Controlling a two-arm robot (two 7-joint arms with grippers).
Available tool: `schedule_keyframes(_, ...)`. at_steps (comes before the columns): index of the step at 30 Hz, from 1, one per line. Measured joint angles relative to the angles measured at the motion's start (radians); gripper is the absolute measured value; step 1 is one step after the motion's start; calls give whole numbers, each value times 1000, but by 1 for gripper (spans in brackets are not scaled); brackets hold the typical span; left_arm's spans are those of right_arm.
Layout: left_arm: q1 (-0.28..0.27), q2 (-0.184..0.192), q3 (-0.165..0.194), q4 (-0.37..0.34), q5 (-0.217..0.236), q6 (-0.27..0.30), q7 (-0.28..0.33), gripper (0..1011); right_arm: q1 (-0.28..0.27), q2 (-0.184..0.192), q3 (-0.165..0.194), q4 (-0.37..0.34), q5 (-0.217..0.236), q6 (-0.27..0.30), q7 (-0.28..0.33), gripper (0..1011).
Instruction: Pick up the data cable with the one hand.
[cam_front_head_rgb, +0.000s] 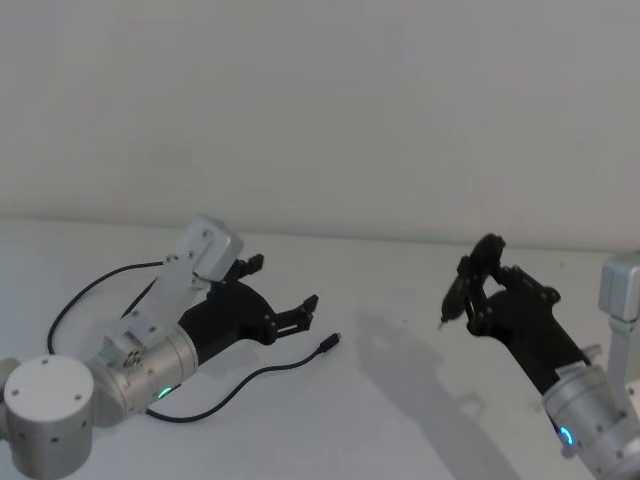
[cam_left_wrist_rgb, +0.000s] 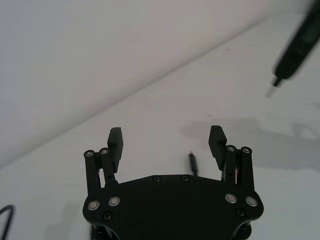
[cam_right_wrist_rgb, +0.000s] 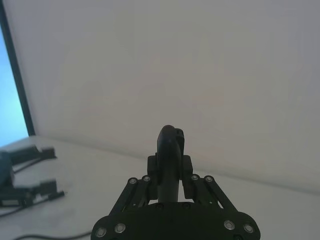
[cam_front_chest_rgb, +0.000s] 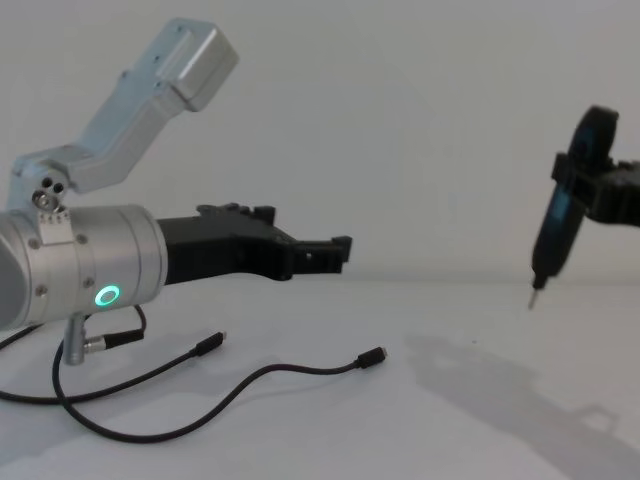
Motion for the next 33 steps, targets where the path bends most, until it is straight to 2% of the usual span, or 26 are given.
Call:
schedule_keyframes(7,-38,6,15,19,-40,77,-82,1000,47,-16,-1,40,19,-35,42,275)
schedule_keyframes(12,-71,22,30,28,-71,156,-145,1000,71,-24,-2,61,30,-53,64,274)
schedule_keyframes(19,-115,56,56,30,-100,276,-220,1001,92,-31,-3,79,38,-69,82,275)
schedule_keyframes(22,-140,79,75,27,-110,346,-262,1000,98,-34,-3,83,41,-72,88,274)
schedule_keyframes(29,-184,121,115,25,-118,450,-329,1000,106,-36,-3,90,43,-79,95,274)
schedule_keyframes(33,-201,139,135,25,-120,488,-355,1001,110,-37,-3,93,45,-80,97,274)
